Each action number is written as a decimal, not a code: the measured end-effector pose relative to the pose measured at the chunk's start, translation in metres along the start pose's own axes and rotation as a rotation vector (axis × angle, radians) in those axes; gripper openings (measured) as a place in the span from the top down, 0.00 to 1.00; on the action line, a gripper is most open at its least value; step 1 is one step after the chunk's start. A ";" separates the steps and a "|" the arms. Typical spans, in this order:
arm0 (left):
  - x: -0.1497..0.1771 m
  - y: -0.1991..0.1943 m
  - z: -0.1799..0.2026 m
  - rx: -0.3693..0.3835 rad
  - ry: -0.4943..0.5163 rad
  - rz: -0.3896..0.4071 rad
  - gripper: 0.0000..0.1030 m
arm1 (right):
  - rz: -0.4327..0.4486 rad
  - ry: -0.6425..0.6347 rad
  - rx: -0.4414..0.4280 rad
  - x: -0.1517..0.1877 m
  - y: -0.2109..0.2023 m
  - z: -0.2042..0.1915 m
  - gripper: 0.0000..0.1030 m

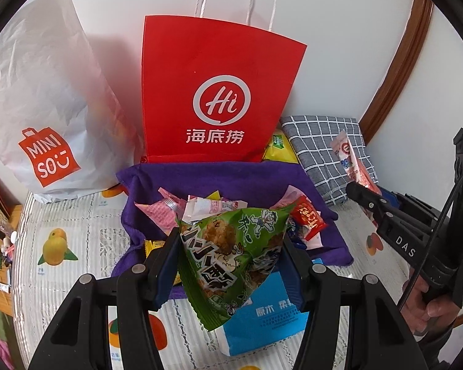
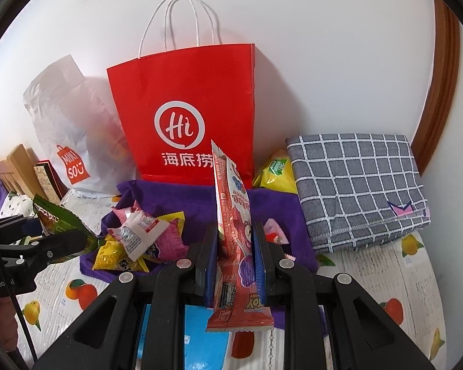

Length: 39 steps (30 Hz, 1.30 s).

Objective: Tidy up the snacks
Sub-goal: 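Carry the pink stick with the right tool while the left tool carries the green bag over the towel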

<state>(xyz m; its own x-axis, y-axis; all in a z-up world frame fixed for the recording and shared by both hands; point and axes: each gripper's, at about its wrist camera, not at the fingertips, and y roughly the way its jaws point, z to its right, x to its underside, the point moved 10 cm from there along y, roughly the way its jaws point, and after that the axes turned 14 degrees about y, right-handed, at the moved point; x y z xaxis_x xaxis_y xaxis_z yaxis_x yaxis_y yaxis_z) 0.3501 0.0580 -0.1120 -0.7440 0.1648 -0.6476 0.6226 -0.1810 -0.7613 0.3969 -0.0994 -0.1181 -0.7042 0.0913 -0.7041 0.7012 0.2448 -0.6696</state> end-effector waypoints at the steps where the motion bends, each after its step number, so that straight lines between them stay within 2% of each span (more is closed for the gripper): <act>1: -0.001 0.001 -0.001 -0.001 0.000 -0.001 0.46 | 0.001 0.001 0.001 -0.001 0.001 0.000 0.79; 21: 0.000 0.040 -0.016 -0.006 -0.016 -0.037 0.46 | -0.041 0.004 -0.003 -0.007 0.037 0.011 0.79; 39: -0.020 0.082 -0.004 0.021 0.022 -0.068 0.46 | -0.130 -0.026 0.025 0.006 0.080 0.024 0.79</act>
<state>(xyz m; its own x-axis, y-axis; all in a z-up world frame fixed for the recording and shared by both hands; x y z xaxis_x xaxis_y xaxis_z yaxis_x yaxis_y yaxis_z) 0.4167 0.0440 -0.1617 -0.7790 0.1988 -0.5947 0.5650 -0.1889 -0.8032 0.4511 -0.1027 -0.1819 -0.7867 0.0349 -0.6164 0.6066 0.2293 -0.7612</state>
